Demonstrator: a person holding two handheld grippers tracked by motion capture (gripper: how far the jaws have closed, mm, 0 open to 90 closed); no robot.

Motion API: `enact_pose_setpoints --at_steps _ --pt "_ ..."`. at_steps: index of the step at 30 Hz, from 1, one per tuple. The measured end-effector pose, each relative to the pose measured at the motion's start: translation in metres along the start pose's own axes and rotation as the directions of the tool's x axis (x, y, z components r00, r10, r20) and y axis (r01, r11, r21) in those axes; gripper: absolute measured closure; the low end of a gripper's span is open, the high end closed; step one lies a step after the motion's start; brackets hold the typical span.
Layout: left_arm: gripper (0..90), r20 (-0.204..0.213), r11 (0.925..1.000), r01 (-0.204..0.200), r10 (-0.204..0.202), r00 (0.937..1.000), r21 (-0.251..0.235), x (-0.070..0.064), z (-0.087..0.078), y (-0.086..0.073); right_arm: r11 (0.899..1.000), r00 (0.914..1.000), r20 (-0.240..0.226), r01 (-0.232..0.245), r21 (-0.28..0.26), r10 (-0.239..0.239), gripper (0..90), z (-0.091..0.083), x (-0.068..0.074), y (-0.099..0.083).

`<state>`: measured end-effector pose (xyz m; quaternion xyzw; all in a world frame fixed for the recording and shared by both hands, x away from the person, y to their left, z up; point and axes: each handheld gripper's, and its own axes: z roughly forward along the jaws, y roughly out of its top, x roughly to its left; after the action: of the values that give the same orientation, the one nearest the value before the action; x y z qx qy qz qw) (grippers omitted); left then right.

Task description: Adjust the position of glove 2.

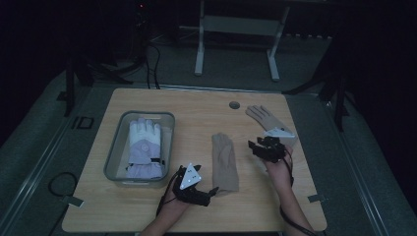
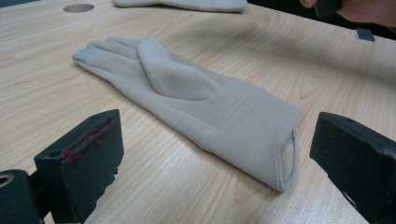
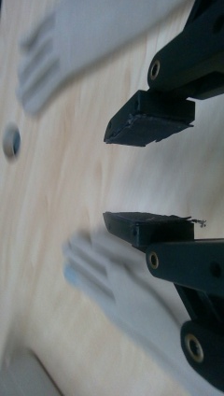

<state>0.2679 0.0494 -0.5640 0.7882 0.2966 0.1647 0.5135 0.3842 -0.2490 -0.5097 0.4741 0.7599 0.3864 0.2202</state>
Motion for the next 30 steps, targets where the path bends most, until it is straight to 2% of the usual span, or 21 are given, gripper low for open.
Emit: enact_pose_setpoints --at_steps 2,3,4,5,8,13,15,24,25,27,28,30 --pt "2.9 -0.002 1.0000 0.002 -0.002 1.0000 -0.003 0.000 0.000 0.000 1.000 0.9996 0.026 -0.015 -0.008 0.015 54.3 -0.002 -0.015 0.001" --pt "2.9 -0.002 1.0000 0.002 -0.002 1.0000 -0.003 0.000 0.000 0.000 1.000 0.9996 0.026 -0.015 -0.008 0.015 54.3 -0.002 -0.015 0.001" --pt "2.9 -0.002 1.0000 0.002 -0.002 1.0000 -0.002 0.000 0.000 0.000 1.000 0.9993 0.030 -0.023 -0.011 0.023 53.8 -0.003 -0.022 0.000" --pt "2.9 -0.002 1.0000 0.002 -0.002 1.0000 -0.002 0.000 0.000 0.000 0.999 0.9979 0.054 -0.035 -0.006 0.035 53.8 -0.004 -0.035 0.000" --pt "2.9 -0.003 1.0000 0.004 -0.004 1.0000 0.000 0.000 0.000 0.000 0.999 0.9958 0.081 -0.044 0.006 0.044 53.7 -0.003 -0.053 0.002" --pt "2.9 -0.005 1.0000 0.003 -0.003 1.0000 -0.001 0.000 0.000 0.000 0.998 0.9942 0.092 -0.055 -0.003 0.055 52.9 0.000 -0.079 0.011" --pt "2.9 -0.004 1.0000 0.004 -0.004 1.0000 0.000 0.000 0.000 0.000 0.999 0.9932 0.108 -0.045 0.007 0.044 52.9 0.003 -0.086 0.014" --pt "2.9 0.007 0.9999 0.012 -0.012 0.9999 0.001 0.002 0.000 0.000 0.997 0.9894 0.130 -0.069 0.021 0.065 49.1 0.020 -0.106 0.019" --pt "2.9 0.007 0.9999 0.012 -0.012 0.9999 0.000 0.002 0.000 0.000 0.997 0.9879 0.143 -0.066 0.030 0.061 49.1 0.023 -0.107 0.019" --pt "2.9 0.010 0.9999 0.012 -0.012 0.9999 0.000 0.002 0.000 0.000 0.995 0.9876 0.136 -0.085 0.051 0.078 48.3 0.031 -0.111 0.019" --pt "2.9 0.012 0.9999 0.012 -0.012 0.9999 -0.002 0.002 0.000 0.000 0.995 0.9848 0.158 -0.082 0.061 0.072 47.5 0.035 -0.111 0.019" --pt "2.9 0.012 0.9999 0.016 -0.016 0.9998 -0.003 0.002 0.000 0.000 0.994 0.9851 0.154 -0.087 0.068 0.075 46.4 0.041 -0.112 0.020"
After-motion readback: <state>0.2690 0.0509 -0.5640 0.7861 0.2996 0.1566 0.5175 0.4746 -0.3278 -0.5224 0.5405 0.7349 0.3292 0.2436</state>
